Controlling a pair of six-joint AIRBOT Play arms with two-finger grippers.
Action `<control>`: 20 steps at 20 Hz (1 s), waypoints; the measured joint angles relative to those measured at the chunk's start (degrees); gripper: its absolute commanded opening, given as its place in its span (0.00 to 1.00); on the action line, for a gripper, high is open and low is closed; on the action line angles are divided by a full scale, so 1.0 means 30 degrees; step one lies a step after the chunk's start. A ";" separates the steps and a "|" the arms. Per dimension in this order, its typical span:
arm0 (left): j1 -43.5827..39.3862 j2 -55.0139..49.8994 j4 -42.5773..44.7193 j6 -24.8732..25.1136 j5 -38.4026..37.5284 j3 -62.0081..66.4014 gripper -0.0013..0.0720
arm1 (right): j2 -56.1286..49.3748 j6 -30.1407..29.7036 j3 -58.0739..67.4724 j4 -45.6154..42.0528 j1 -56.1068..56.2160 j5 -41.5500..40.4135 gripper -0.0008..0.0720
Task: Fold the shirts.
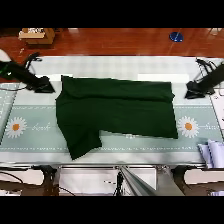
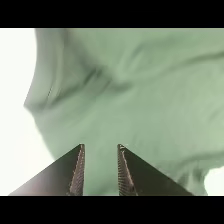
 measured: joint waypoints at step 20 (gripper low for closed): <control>0.1705 0.7774 -0.6237 0.2805 0.7694 -1.8098 0.19 | 0.5406 -0.1581 -0.6404 0.5734 -0.3803 -0.1858 0.61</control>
